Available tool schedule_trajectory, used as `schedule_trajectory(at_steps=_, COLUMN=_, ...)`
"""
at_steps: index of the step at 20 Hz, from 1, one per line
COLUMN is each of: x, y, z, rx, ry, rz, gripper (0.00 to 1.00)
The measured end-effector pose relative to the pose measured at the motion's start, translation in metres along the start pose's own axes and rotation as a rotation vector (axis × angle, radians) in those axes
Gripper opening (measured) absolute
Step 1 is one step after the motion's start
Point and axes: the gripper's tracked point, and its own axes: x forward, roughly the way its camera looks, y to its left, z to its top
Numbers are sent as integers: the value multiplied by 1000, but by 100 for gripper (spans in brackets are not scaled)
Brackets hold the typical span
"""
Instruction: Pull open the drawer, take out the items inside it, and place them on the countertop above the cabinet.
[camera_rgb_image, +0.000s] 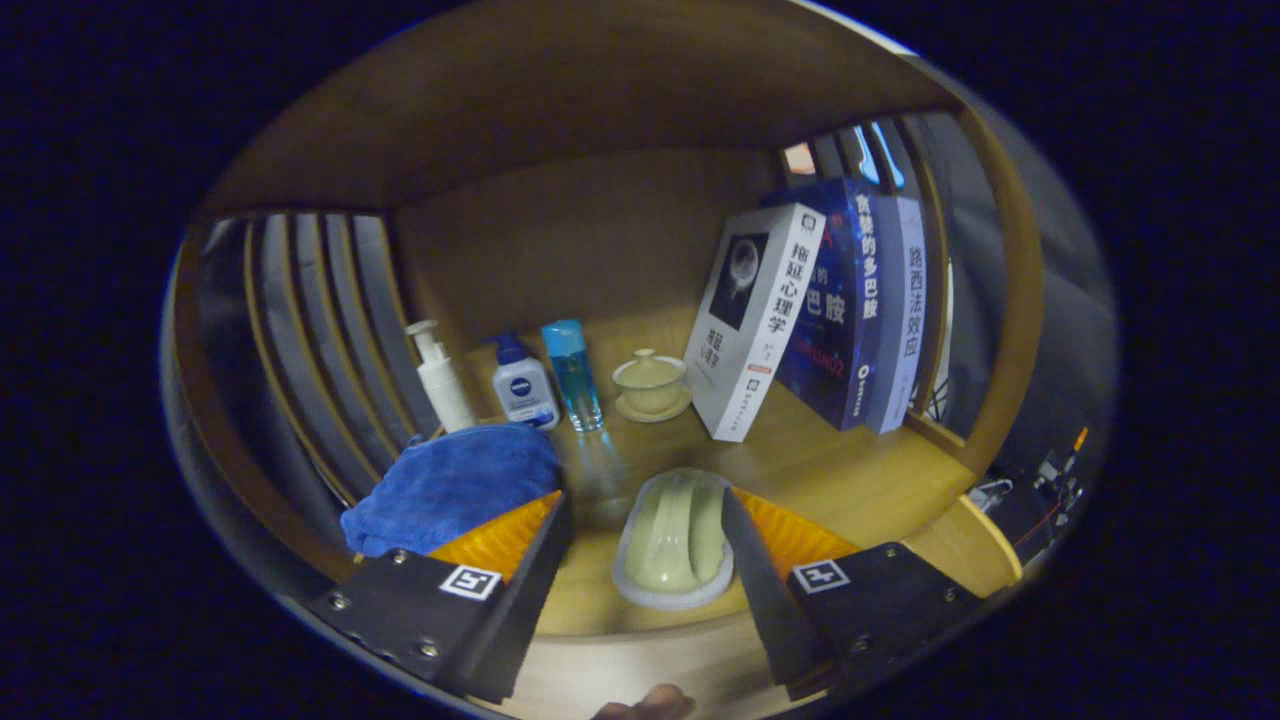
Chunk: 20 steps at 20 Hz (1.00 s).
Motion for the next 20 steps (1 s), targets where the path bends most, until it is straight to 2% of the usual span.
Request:
schedule_trajectory(at_steps=5, x=-69, y=-2, z=19, rx=-36, ry=-182, rz=14, gripper=91)
schedule_trajectory(at_steps=10, x=-130, y=-10, z=9, rx=-92, ry=-302, rz=25, gripper=93)
schedule_trajectory(at_steps=15, x=-169, y=-8, z=-50, rx=-139, ry=-316, rz=69, gripper=93)
schedule_trajectory(at_steps=20, x=-190, y=-6, z=-102, rx=-87, ry=-309, rz=117, gripper=93)
